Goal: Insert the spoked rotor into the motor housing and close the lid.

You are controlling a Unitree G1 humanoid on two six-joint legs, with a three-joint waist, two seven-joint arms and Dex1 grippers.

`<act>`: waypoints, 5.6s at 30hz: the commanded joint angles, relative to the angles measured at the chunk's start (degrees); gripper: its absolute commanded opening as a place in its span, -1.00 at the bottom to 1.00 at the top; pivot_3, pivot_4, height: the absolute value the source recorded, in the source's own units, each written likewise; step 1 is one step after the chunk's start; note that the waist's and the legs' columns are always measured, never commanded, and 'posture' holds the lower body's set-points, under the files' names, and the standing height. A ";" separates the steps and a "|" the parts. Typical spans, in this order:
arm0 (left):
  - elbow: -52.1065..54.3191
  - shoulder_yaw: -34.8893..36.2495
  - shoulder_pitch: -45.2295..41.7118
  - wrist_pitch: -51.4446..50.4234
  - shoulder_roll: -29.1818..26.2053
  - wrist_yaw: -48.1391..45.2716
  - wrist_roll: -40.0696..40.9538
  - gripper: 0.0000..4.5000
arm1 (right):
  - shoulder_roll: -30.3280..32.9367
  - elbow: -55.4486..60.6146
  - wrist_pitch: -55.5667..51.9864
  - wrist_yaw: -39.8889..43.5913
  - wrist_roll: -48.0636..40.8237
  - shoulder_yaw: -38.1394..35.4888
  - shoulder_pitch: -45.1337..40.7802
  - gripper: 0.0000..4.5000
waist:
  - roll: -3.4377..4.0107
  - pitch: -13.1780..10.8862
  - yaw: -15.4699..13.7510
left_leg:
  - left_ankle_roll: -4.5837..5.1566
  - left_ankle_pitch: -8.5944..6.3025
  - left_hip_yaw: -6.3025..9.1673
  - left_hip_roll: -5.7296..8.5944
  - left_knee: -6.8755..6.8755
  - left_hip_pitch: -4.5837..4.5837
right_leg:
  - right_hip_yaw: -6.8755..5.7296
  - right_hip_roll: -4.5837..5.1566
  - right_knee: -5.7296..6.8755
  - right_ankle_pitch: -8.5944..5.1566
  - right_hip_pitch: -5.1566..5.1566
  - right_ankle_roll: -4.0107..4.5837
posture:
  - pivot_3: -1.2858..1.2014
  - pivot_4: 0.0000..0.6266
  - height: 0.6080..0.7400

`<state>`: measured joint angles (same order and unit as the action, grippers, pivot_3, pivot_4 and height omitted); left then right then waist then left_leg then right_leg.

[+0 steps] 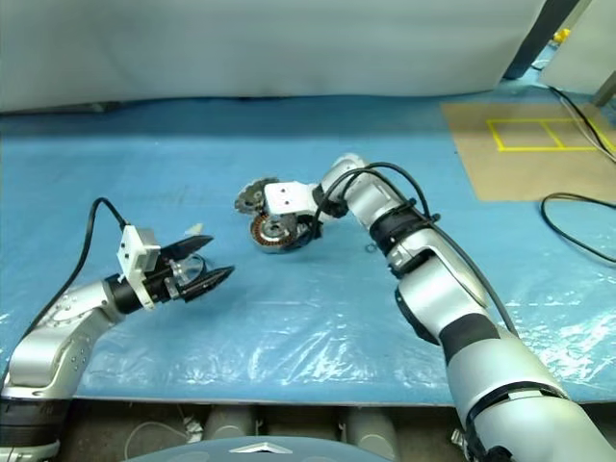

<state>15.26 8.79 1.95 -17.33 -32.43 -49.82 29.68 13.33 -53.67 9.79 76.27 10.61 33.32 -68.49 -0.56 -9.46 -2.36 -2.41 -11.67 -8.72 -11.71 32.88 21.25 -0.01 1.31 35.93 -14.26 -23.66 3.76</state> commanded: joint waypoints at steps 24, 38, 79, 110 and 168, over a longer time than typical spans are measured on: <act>4.83 -3.34 1.83 1.13 2.58 3.79 -1.50 1.00 | -8.09 -18.08 9.01 -15.45 17.23 1.12 -7.42 0.28 | 0.23 -0.14 0.03 | -0.11 -0.05 -0.02 -0.09 0.18 -0.10 | 0.00 0.01 0.82 -0.22 -0.27 0.36 | 0.03 -0.52 1.00; 3.29 -4.54 0.82 1.79 4.00 3.83 -2.16 1.00 | -3.14 -1.68 1.61 6.66 12.22 -2.03 -3.70 -0.05 | 0.27 -0.16 -0.06 | 0.04 0.02 -0.02 -0.10 0.20 0.01 | -0.05 0.02 0.81 -0.22 -0.28 0.36 | 0.03 -0.52 1.00; -1.04 -7.40 -4.09 1.12 3.85 0.58 -2.87 1.00 | 4.57 45.36 -52.10 11.64 5.39 7.21 5.13 0.79 | 0.23 -0.26 -0.10 | -0.50 0.09 0.01 -0.08 0.16 -0.94 | 0.10 0.02 0.70 -0.27 0.55 0.31 | 0.03 -0.52 1.00; -0.32 -6.29 -8.21 -2.21 1.27 -1.52 0.19 1.00 | 11.91 76.01 -48.71 -41.49 -18.10 -34.89 57.90 0.79 | 0.37 -0.27 -1.55 | -0.61 0.15 0.00 0.05 -0.22 -0.92 | 0.13 -0.07 0.22 -0.24 0.53 0.15 | 0.03 -0.52 1.00; -1.73 -8.63 -9.20 -1.35 3.30 -2.43 -1.78 1.00 | 11.52 59.91 -37.65 -42.12 -19.13 -28.42 56.51 -0.72 | 0.35 -0.24 -1.31 | -0.59 0.16 0.03 0.13 -0.67 -1.24 | 0.08 0.00 -0.53 -0.12 1.15 -0.06 | 0.03 -0.52 1.00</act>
<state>11.87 -0.68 -6.80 -19.68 -29.08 -51.79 27.08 25.11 3.84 -26.00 33.29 -7.09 4.26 -10.98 -0.21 -9.69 -3.68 -3.00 -11.51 -8.69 -11.58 32.20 20.04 0.07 1.31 35.41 -14.38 -22.55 3.70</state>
